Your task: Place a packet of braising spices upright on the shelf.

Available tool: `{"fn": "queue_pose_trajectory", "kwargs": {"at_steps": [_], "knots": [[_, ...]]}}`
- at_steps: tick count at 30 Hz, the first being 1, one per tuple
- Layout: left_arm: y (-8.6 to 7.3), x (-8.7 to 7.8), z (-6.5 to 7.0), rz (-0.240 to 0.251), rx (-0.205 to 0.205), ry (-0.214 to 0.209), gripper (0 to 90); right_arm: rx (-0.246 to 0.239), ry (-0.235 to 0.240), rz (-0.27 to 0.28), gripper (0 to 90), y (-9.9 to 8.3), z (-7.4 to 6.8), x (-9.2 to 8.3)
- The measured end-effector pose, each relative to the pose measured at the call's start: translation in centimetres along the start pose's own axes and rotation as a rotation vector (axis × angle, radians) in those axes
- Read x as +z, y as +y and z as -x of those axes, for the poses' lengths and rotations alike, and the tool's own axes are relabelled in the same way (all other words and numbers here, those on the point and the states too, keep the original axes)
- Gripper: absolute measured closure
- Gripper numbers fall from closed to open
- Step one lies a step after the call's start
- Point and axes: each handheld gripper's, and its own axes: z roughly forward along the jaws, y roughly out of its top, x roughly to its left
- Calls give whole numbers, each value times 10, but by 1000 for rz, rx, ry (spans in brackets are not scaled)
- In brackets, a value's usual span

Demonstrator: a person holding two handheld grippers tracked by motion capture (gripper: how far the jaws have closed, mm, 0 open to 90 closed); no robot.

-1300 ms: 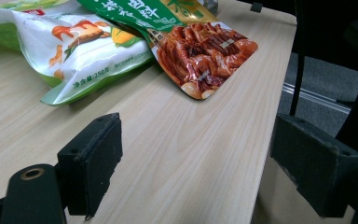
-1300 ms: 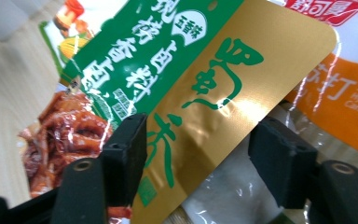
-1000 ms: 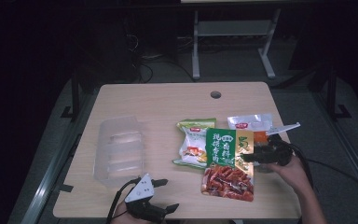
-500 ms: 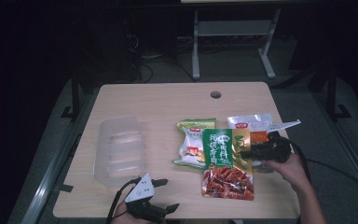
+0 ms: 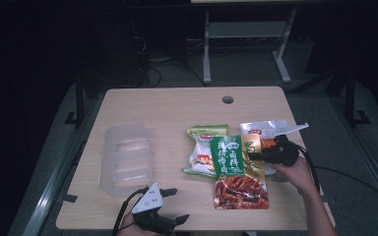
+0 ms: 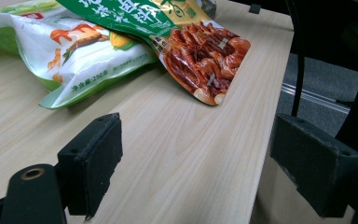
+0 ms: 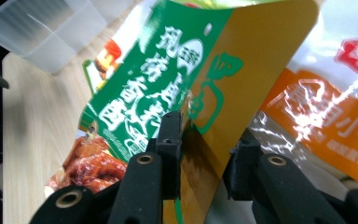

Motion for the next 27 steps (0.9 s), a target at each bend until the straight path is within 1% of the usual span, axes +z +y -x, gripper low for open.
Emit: {"fn": "queue_pose_trajectory", "kwargs": {"at_steps": [1,3,8,10,11,12,14,16,17,19,20,24,27], "knots": [[0,0,0,0,-1,0,165,5,17,3,675,0,1,1],[0,0,0,-1,-1,-1,166,21,44,-15,664,0,2,5],[0,1,0,-1,0,-2,166,16,58,-48,665,1,1,15],[0,1,0,-4,1,-3,166,16,61,-75,688,1,2,22],[0,1,0,-3,3,-4,166,20,55,-92,714,1,1,25],[0,1,0,-2,4,-4,166,19,67,-109,754,1,0,29],[0,0,0,-3,3,-3,166,14,61,-123,794,1,-2,34],[0,0,0,-4,0,-3,165,18,62,-119,837,2,-3,33],[0,0,0,-4,2,-2,166,18,59,-116,844,3,-4,32],[0,0,0,-4,4,-3,166,16,45,-131,857,4,-7,30],[0,0,0,-4,4,-3,166,18,38,-128,868,6,-9,28],[0,1,1,1,-1,-2,166,-6,23,-105,888,11,-18,22],[0,0,0,-4,5,-1,167,-29,20,-85,890,14,-24,18]]}}
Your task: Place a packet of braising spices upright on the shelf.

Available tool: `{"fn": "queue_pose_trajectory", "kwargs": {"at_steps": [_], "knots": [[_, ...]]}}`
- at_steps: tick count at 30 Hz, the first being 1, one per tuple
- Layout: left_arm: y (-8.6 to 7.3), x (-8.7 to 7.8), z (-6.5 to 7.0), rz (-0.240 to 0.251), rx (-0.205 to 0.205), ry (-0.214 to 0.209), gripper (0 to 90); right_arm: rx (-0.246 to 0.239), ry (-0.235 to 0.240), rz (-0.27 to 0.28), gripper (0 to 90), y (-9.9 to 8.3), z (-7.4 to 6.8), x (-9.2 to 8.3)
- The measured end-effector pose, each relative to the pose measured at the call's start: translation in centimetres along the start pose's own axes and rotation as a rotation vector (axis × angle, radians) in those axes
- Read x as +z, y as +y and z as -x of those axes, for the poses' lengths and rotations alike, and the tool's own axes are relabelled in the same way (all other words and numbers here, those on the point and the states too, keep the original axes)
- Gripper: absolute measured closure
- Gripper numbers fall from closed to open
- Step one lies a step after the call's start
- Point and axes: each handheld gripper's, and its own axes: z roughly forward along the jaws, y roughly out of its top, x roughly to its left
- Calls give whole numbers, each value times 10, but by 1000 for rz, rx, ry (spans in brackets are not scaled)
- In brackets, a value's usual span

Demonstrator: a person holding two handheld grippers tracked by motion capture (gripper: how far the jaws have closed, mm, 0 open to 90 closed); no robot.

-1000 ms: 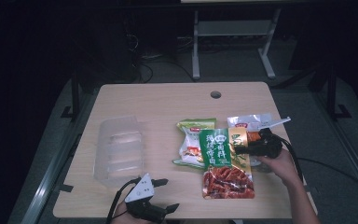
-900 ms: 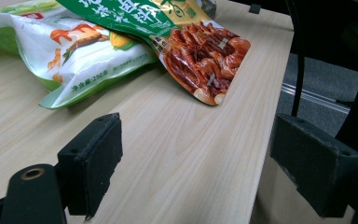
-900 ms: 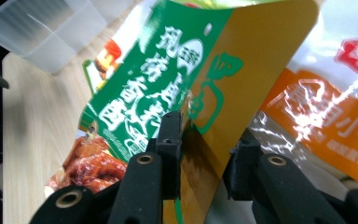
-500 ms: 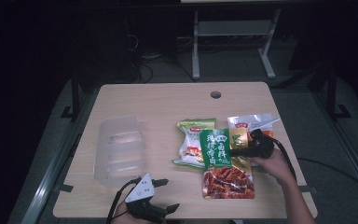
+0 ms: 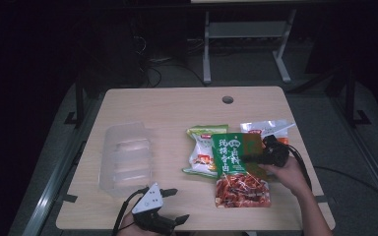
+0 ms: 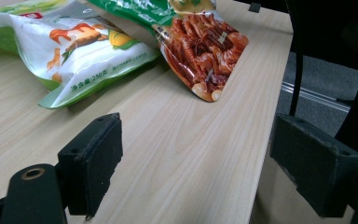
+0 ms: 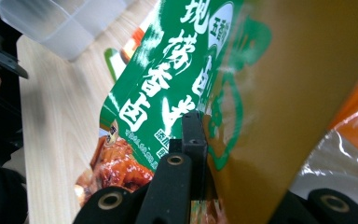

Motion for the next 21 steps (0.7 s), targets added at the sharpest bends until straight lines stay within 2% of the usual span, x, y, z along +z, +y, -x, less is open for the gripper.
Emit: {"fn": "queue_pose_trajectory", "kwargs": {"at_steps": [7,15,21], "knots": [[0,0,1,0,2,-2,167,-44,-11,56,892,8,-19,-16],[0,-1,1,-1,8,-5,169,-87,-22,90,894,18,-37,-33],[0,-1,2,-4,8,-7,169,-113,-8,133,894,26,-57,-45]]}}
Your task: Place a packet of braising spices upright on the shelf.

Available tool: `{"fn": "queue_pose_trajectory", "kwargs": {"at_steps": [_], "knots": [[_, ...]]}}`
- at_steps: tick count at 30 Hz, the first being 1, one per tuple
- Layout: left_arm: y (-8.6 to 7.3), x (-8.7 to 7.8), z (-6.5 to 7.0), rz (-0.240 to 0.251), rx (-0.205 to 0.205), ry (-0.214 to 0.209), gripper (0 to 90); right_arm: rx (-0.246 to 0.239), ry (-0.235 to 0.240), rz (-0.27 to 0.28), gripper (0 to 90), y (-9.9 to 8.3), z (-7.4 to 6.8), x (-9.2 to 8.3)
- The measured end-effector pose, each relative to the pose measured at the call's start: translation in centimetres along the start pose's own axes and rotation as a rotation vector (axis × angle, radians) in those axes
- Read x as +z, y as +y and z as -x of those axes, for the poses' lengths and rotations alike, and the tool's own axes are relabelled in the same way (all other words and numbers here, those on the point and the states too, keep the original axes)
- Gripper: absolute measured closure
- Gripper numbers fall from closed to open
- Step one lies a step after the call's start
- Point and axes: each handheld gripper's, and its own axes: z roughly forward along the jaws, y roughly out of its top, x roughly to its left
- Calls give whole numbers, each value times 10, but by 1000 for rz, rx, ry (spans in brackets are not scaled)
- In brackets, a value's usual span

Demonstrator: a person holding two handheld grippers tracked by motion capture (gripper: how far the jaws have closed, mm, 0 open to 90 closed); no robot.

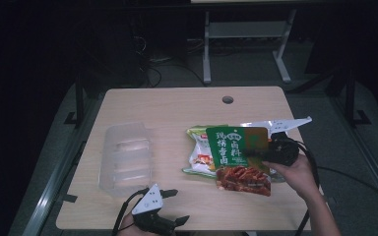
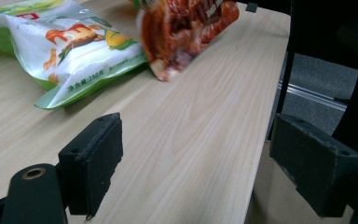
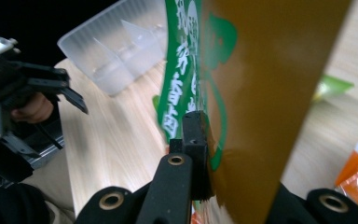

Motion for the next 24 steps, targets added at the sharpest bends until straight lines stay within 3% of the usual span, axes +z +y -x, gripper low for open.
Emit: {"fn": "queue_pose_trajectory", "kwargs": {"at_steps": [6,14,24], "knots": [[0,-1,0,-7,11,1,169,-37,-10,-26,895,13,-16,1],[0,-2,0,-8,15,0,169,-45,-1,14,895,30,-26,-1],[-1,-2,-1,-10,30,0,169,-57,4,32,894,58,-34,9]]}}
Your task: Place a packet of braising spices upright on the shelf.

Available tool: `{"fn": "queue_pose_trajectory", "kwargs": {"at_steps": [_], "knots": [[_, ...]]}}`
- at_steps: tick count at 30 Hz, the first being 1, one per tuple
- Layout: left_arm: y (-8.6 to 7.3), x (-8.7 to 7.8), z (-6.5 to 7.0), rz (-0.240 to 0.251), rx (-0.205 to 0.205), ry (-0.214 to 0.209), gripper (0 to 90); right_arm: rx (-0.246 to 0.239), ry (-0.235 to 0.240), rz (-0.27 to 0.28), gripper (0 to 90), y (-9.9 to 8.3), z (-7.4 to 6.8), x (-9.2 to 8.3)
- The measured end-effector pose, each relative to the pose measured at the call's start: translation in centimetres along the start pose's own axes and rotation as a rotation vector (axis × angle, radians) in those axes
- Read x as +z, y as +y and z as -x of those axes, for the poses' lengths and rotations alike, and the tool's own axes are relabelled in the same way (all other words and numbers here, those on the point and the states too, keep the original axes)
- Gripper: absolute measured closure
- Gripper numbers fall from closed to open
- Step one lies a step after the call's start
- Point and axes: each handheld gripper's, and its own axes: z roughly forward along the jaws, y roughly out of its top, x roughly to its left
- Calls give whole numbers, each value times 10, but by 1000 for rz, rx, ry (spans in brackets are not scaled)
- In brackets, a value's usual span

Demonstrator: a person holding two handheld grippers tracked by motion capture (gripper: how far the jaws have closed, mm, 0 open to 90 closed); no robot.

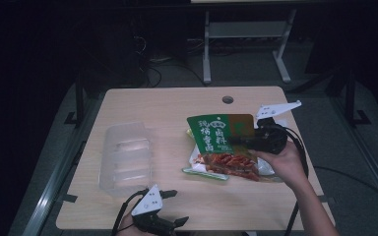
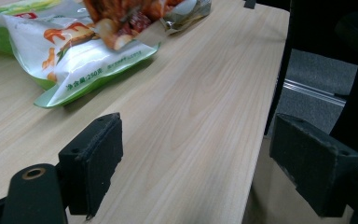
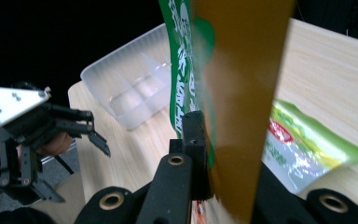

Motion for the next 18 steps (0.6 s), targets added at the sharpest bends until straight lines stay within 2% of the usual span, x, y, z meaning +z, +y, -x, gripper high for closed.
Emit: {"fn": "queue_pose_trajectory", "kwargs": {"at_steps": [12,18], "knots": [[0,-3,-1,5,-1,-1,170,-24,-3,23,895,31,-4,17],[0,-3,-1,5,-1,-2,169,-28,-3,33,895,49,-5,33]]}}
